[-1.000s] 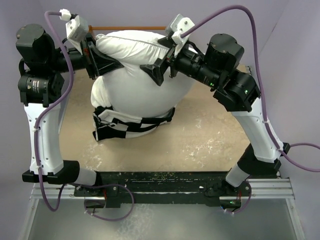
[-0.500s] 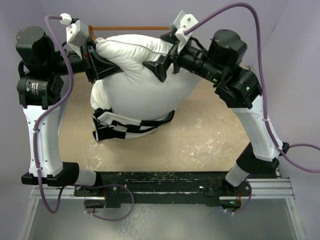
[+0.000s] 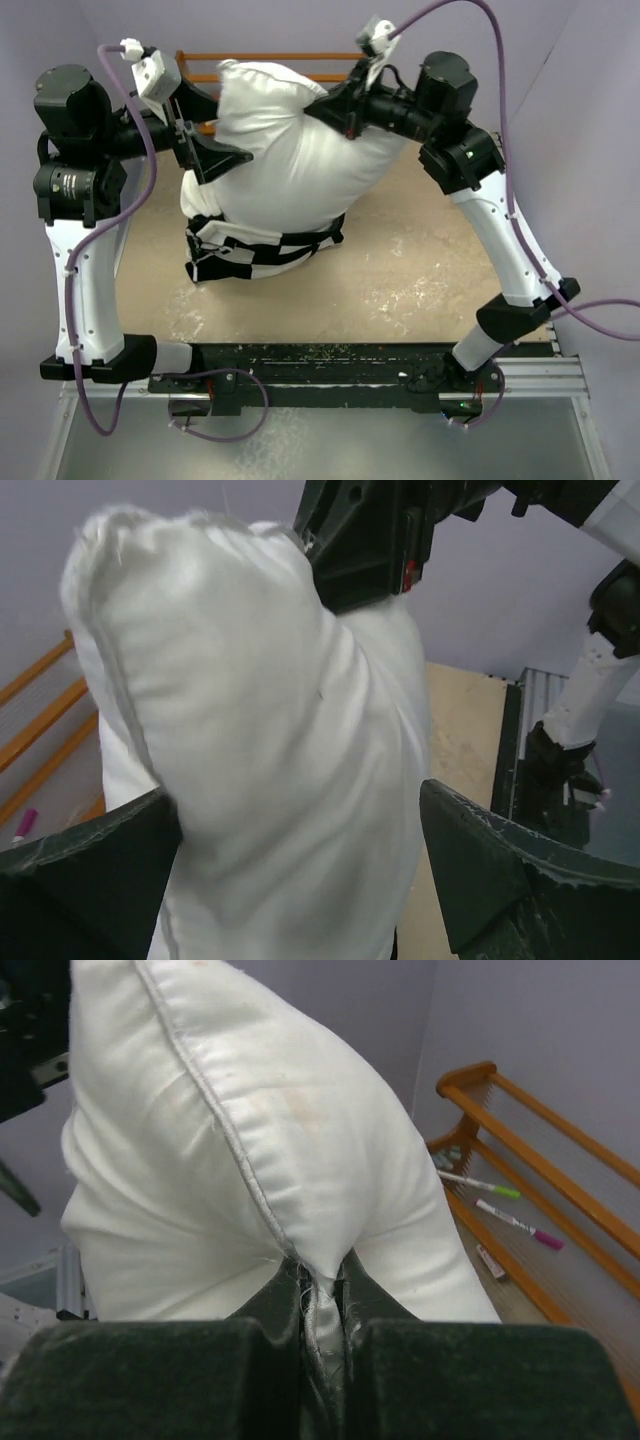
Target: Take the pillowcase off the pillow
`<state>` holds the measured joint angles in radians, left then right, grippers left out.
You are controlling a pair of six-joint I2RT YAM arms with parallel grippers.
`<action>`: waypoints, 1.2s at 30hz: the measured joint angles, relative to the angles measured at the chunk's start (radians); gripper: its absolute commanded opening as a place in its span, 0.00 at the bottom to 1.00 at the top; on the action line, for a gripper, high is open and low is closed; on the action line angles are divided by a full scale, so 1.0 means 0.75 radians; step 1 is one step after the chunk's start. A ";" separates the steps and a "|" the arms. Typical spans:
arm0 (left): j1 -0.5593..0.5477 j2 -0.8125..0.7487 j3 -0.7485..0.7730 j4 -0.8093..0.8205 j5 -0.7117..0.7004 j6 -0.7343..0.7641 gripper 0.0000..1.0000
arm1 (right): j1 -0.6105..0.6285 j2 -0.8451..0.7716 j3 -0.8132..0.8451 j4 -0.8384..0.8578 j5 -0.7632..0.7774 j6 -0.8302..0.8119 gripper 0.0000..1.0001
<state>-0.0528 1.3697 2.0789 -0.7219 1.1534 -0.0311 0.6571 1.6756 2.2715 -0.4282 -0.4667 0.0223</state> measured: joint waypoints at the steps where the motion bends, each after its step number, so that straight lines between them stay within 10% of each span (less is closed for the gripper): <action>1: -0.001 -0.010 -0.005 -0.013 -0.015 0.030 0.99 | -0.056 -0.039 -0.093 0.078 -0.034 0.077 0.00; 8: 0.010 -0.146 -0.247 -0.309 -0.222 0.465 0.99 | -0.376 -0.222 -0.470 0.434 -0.204 0.431 0.00; 19: 0.189 -0.345 -0.815 -0.393 -0.405 0.822 0.93 | -0.423 -0.256 -0.553 0.563 -0.313 0.579 0.00; 27: 0.189 -0.371 -0.892 -0.165 -0.408 0.761 0.29 | -0.423 -0.261 -0.569 0.584 -0.322 0.612 0.00; 36: 0.203 -0.274 -1.014 -0.039 -0.401 0.730 0.00 | -0.493 -0.277 -0.614 0.706 -0.392 0.770 0.00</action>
<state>0.0998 1.1641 1.3186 -0.7509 0.8524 0.5167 0.2874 1.4681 1.8111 0.1017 -0.7609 0.5995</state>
